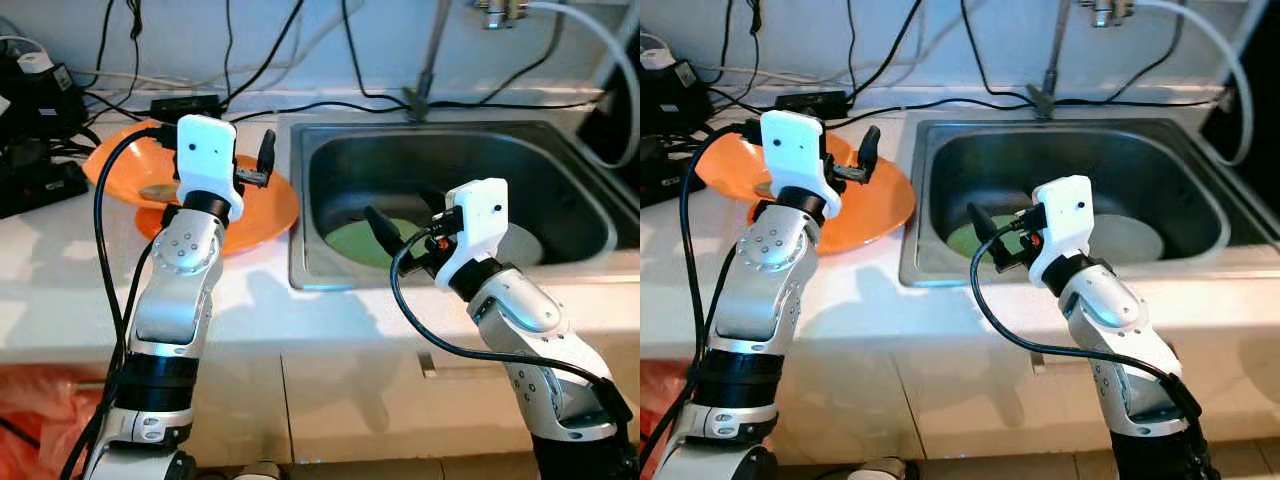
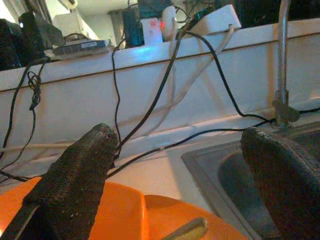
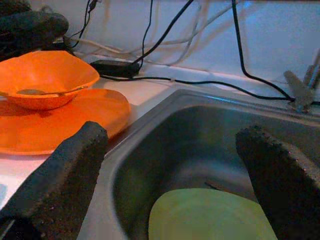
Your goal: Kitchen organization
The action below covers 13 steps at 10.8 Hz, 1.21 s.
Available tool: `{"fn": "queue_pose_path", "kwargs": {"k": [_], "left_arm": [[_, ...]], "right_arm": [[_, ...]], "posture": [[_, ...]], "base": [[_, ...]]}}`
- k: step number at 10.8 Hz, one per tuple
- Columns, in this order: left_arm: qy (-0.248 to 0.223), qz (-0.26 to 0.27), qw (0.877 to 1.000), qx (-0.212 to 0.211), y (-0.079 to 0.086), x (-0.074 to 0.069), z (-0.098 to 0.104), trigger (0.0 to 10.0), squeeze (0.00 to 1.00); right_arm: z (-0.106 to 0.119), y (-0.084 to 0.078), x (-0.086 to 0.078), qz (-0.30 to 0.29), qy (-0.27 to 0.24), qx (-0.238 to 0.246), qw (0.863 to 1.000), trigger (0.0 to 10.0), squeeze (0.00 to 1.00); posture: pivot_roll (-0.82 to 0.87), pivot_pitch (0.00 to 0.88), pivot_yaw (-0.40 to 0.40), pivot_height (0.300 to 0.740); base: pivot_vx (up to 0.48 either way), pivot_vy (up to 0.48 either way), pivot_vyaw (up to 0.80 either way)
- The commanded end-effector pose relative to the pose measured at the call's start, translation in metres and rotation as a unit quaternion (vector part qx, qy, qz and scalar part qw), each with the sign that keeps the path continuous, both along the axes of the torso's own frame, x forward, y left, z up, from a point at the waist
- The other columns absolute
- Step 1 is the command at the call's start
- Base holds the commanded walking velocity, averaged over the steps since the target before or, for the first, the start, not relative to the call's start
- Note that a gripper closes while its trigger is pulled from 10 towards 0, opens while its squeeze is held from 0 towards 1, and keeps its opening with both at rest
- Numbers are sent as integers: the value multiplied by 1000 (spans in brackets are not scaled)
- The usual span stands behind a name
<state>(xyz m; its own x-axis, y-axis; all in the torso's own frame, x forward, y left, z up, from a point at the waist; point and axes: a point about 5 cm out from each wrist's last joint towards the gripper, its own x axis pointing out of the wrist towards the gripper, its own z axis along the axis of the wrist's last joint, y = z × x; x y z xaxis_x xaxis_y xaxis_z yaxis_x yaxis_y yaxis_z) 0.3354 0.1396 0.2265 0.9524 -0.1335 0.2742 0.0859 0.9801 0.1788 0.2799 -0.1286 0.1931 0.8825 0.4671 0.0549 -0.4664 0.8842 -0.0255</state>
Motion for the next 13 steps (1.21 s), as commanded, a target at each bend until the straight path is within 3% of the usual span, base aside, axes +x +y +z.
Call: {"fn": "queue_pose_path", "kwargs": {"k": [1, 7, 13], "left_arm": [[-2, 6, 1000, 7, 1, 0, 3, 10000, 0], [14, 10, 1000, 21, 2, 2, -3, 10000, 0], [26, 12, 999, 26, 2, 1, -8, 10000, 0]], "right_arm": [[3, -1, -1, -1, -9, -2, 1000, 10000, 0], [-8, 8, -11, 63, 36, -10, 997, 10000, 0], [-12, 9, -15, 66, 41, -16, 997, 10000, 0]], "posture": [[122, 46, 22, 740], [119, 45, 26, 740], [122, 51, 27, 740]], "base": [[0, 0, 0], [0, 0, 0], [0, 0, 0]]}}
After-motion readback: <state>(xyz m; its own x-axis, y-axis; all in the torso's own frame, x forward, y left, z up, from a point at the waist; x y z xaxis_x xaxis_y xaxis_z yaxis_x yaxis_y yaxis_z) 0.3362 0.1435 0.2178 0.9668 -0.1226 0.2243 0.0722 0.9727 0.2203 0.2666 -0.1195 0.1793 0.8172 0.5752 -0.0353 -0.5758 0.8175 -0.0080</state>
